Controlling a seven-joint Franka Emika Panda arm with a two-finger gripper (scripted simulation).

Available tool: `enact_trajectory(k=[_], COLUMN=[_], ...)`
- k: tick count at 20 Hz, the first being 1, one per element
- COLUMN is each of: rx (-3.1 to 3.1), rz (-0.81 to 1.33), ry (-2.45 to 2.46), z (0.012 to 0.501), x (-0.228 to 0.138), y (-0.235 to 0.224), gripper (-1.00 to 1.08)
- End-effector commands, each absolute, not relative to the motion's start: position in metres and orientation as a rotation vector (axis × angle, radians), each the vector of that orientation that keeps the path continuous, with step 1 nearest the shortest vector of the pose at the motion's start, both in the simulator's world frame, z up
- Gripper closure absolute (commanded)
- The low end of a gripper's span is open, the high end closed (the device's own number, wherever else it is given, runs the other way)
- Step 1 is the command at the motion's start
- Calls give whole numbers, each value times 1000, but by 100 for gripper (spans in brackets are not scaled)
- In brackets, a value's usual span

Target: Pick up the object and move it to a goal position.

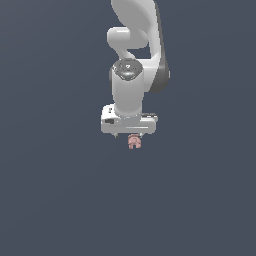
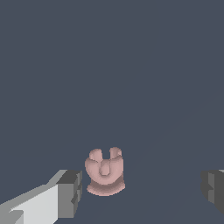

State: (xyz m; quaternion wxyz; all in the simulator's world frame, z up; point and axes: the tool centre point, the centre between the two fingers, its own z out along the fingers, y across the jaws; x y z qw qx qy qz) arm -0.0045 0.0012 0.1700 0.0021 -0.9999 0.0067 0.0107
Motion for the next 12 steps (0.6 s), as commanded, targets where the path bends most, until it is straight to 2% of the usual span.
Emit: enact_trajectory(k=[1, 12], rx=[-3137, -3121], rz=[34, 42], ry=[21, 32], z=[170, 175], x=[-5, -2], y=[1, -4], gripper=[-92, -92])
